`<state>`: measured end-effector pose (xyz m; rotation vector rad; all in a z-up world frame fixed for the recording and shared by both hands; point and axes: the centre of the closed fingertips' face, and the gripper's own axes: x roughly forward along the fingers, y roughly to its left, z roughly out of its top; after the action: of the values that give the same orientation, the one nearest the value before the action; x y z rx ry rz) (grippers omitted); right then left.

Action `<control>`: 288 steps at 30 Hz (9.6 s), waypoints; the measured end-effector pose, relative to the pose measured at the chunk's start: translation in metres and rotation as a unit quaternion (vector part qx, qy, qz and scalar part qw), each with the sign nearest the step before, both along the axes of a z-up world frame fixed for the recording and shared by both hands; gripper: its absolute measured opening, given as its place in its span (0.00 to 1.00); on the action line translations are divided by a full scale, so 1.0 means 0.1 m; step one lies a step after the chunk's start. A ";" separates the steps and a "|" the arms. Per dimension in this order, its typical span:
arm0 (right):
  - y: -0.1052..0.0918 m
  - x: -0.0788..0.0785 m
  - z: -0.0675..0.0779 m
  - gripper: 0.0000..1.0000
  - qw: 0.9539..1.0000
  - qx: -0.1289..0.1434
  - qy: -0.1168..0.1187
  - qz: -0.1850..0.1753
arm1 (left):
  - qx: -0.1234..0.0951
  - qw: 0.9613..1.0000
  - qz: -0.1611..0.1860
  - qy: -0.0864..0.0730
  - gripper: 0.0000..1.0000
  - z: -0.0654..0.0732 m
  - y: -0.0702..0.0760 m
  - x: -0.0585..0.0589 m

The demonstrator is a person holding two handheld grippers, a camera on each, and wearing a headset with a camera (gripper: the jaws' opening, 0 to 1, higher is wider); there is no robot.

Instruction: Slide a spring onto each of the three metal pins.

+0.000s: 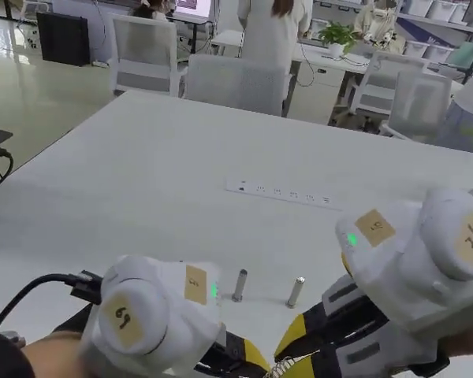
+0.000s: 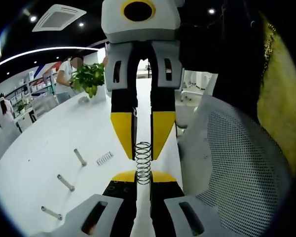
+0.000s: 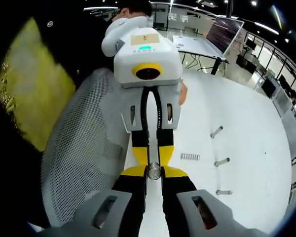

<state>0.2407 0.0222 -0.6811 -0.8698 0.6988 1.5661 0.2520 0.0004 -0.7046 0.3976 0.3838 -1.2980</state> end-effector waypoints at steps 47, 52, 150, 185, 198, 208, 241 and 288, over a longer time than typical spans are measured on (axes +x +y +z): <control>-0.09 0.11 -0.06 0.08 0.994 -0.095 -0.005 0.054 | -0.071 0.997 0.022 0.022 0.02 0.15 -0.08 0.13; -0.09 0.14 -0.06 0.08 0.994 -0.094 -0.010 0.053 | -0.071 0.997 0.028 0.019 0.03 0.15 -0.08 0.15; 1.26 1.62 0.21 0.08 0.990 -0.097 -0.071 0.069 | -0.113 0.920 0.374 0.011 0.92 0.28 1.79 0.40; 1.35 1.72 -0.53 0.08 0.980 -0.184 -0.028 0.077 | -0.103 0.925 0.364 0.020 0.91 0.17 1.77 0.32; 1.30 1.69 -0.61 0.08 0.977 -0.196 -0.026 0.077 | -0.104 0.926 0.363 0.025 0.89 0.17 1.74 0.28; 1.27 1.62 -0.64 0.08 0.977 -0.197 -0.022 0.075 | -0.104 0.925 0.363 0.030 0.88 0.15 1.75 0.27; 1.27 1.67 -1.03 0.08 0.976 -0.209 -0.013 0.065 | -0.104 0.925 0.365 0.034 0.86 0.12 1.77 0.27; 1.28 1.79 -0.94 0.28 0.987 -0.157 -0.019 0.025 | -0.092 0.930 0.354 0.041 0.85 0.10 1.73 0.30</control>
<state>0.4196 0.1504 -0.7749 -1.1525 0.9182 1.5017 0.2818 0.1732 -0.6950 0.0257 0.4193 -0.6320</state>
